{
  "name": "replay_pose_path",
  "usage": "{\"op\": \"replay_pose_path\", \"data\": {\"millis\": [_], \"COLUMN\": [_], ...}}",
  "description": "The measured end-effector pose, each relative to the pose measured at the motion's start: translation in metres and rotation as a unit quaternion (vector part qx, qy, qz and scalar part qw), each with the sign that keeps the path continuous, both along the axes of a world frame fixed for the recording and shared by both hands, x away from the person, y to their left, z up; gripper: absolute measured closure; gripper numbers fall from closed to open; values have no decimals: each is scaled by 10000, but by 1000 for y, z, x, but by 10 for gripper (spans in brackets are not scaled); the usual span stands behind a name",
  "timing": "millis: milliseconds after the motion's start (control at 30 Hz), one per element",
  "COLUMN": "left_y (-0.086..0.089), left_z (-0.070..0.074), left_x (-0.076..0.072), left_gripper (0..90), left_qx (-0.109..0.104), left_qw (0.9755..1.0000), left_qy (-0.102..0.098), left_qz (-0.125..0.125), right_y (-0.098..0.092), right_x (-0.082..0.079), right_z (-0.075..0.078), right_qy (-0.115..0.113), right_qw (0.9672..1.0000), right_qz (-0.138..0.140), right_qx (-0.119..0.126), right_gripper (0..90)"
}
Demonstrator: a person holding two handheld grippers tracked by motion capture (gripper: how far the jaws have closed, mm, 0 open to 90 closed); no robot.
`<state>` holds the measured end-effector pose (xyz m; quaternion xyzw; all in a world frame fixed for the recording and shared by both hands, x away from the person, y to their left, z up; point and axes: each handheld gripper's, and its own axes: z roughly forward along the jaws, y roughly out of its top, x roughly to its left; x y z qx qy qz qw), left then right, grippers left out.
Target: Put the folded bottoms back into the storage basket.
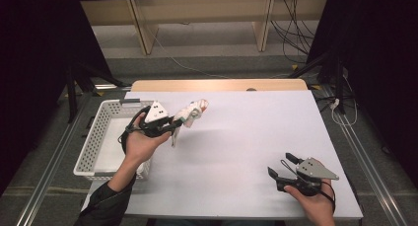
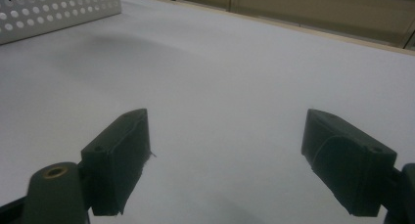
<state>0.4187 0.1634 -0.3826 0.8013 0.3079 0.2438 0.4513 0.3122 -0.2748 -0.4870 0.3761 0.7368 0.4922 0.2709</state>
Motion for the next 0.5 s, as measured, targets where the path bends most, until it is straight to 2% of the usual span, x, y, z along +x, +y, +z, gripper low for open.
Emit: {"op": "replay_pose_path", "data": {"millis": [500], "left_y": [9], "left_z": [4], "left_x": [-3], "left_gripper": [790], "left_qx": [-17], "left_qw": [10000], "left_qy": [-53], "left_qz": [83], "right_y": [0], "right_x": [0], "right_z": [0], "right_qy": [-1], "right_qw": [10000], "right_qz": [-6], "right_qx": [2], "right_gripper": [189]}}
